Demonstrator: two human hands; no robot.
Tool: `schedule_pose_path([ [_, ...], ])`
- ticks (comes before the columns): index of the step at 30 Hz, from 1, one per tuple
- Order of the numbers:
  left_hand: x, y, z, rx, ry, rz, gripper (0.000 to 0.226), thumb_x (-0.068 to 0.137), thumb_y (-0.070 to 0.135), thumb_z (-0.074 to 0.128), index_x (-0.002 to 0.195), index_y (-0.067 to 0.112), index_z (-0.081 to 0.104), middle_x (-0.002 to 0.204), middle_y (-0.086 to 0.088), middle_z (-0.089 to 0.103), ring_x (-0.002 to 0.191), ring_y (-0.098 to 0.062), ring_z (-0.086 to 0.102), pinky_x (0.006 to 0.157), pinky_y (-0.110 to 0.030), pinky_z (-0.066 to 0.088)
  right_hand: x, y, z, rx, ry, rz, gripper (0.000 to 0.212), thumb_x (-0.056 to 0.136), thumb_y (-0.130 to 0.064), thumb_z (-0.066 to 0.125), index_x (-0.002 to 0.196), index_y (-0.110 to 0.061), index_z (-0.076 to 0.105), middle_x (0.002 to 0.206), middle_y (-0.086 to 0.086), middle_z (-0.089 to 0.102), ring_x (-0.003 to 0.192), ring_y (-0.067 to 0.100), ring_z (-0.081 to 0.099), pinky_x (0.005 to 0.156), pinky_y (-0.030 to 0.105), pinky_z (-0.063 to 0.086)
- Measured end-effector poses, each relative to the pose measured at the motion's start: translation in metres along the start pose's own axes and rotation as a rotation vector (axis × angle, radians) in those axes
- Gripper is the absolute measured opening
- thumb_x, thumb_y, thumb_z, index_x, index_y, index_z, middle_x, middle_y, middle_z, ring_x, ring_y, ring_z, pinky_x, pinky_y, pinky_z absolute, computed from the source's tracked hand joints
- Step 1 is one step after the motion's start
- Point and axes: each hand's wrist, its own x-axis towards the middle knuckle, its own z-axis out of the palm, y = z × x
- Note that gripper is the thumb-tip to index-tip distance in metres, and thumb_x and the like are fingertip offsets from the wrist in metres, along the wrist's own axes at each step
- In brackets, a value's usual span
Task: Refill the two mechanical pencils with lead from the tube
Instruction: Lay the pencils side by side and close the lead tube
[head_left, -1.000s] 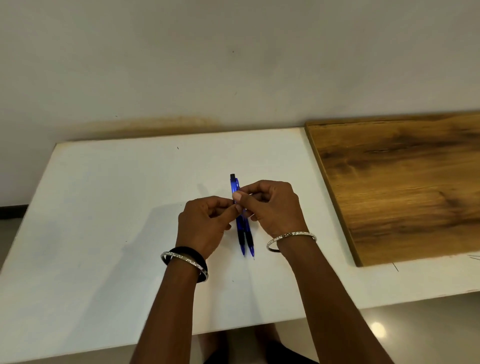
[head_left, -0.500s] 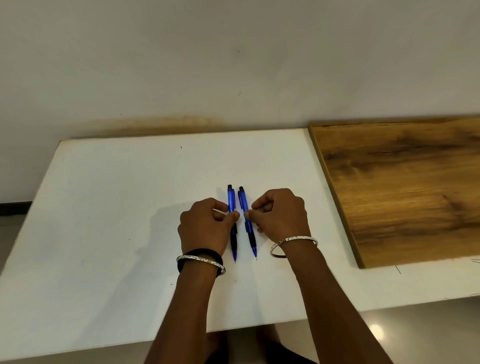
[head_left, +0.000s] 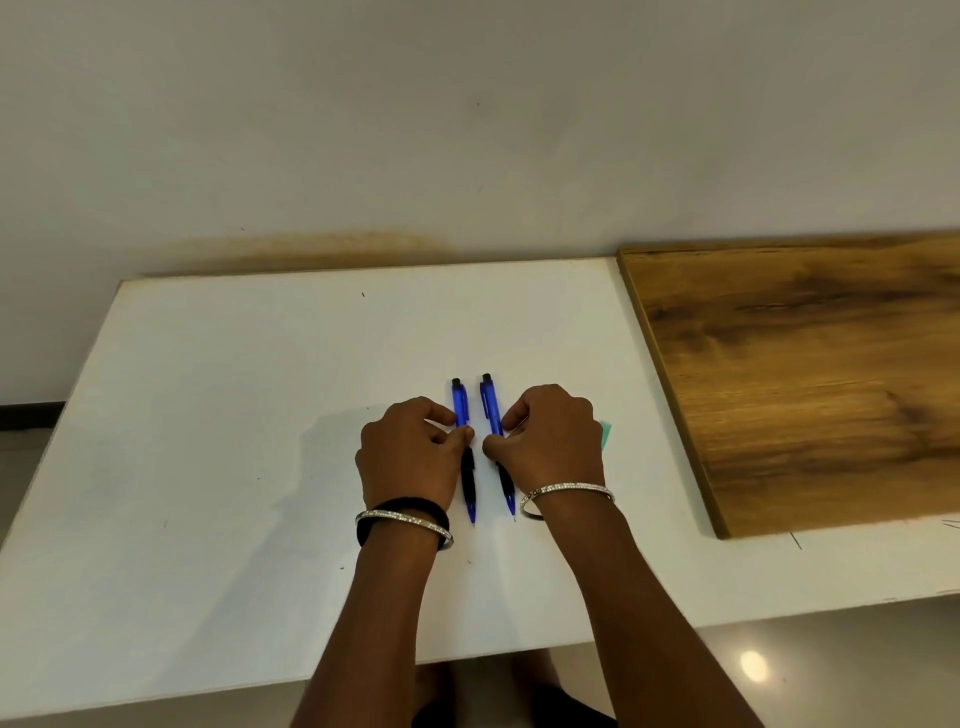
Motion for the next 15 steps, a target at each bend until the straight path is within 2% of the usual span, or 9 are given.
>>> schedule_pose_path([
  [5, -0.0001, -0.0013, -0.0018, 0.004, 0.001, 0.001, 0.02, 0.078, 0.035, 0.075, 0.093, 0.021, 0.071, 0.079, 0.0, 0.075, 0.074, -0.016, 0.071, 0.08, -0.037, 0.057, -0.0017, -0.0036, 0.0019, -0.03, -0.046, 0.003, 0.043, 0.067, -0.048, 0.083, 0.089, -0.015, 0.066, 0.08, -0.004, 0.062, 0.083, 0.015, 0.061, 0.078, 0.028, 0.051],
  [10, 0.0, -0.0024, -0.0023, -0.007, -0.001, -0.003, 0.02, 0.078, 0.034, 0.075, 0.093, 0.021, 0.071, 0.08, -0.001, 0.075, 0.074, -0.017, 0.071, 0.08, -0.038, 0.057, -0.0008, -0.0047, 0.002, -0.055, -0.046, 0.03, 0.038, 0.069, -0.043, 0.083, 0.091, -0.015, 0.068, 0.09, 0.0, 0.071, 0.09, 0.018, 0.064, 0.079, 0.029, 0.051],
  [15, 0.001, -0.002, -0.0027, 0.0, -0.004, 0.0, 0.021, 0.078, 0.035, 0.075, 0.094, 0.021, 0.071, 0.08, -0.001, 0.075, 0.074, -0.016, 0.071, 0.081, -0.038, 0.057, -0.0031, -0.0083, 0.0007, -0.052, -0.031, 0.033, 0.044, 0.068, -0.05, 0.079, 0.091, -0.014, 0.068, 0.087, 0.0, 0.068, 0.087, 0.017, 0.063, 0.075, 0.028, 0.05],
])
